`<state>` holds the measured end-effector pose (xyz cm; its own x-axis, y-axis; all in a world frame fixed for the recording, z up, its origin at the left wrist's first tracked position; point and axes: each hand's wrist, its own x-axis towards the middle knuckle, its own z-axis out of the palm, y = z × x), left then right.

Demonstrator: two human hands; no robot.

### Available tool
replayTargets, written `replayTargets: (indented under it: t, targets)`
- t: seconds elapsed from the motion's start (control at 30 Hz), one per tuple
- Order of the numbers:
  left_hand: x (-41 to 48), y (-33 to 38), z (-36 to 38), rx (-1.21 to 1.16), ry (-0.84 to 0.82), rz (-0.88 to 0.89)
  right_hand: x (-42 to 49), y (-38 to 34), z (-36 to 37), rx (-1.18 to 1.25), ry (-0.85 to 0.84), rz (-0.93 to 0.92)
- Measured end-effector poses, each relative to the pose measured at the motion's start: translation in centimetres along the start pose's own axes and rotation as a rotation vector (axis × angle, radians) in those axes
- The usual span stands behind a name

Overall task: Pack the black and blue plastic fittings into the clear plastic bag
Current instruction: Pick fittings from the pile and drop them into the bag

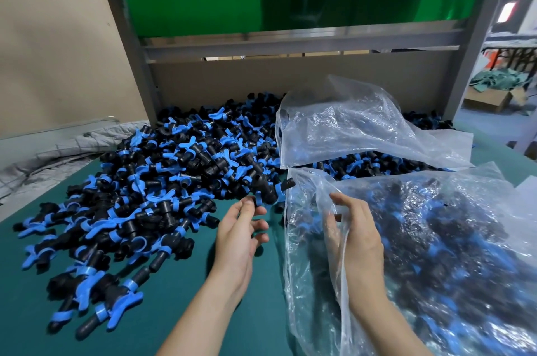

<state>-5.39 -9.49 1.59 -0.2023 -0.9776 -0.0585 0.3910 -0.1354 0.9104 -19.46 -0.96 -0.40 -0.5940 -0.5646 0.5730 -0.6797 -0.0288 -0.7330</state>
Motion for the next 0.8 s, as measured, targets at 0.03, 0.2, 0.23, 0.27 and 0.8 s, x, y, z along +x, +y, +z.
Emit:
replayTargets:
  t: [0.03, 0.2, 0.23, 0.27, 0.8]
  targets:
    - [-0.02, 0.00, 0.01, 0.001, 0.003, 0.000, 0.03, 0.03, 0.03, -0.010, 0.006, -0.004]
    - [-0.08, 0.02, 0.03, -0.012, 0.004, -0.005, -0.05, 0.13, 0.01, 0.012, 0.000, 0.024]
    - [-0.07, 0.00, 0.04, -0.014, 0.003, -0.004, -0.08, 0.12, 0.00, 0.022, 0.001, 0.032]
    - [-0.06, 0.00, 0.06, -0.013, 0.001, -0.001, -0.11, 0.10, -0.04, 0.036, 0.003, 0.041]
    - [-0.10, -0.24, 0.24, 0.018, 0.003, 0.048, 0.06, 0.56, 0.13, 0.096, 0.004, 0.131]
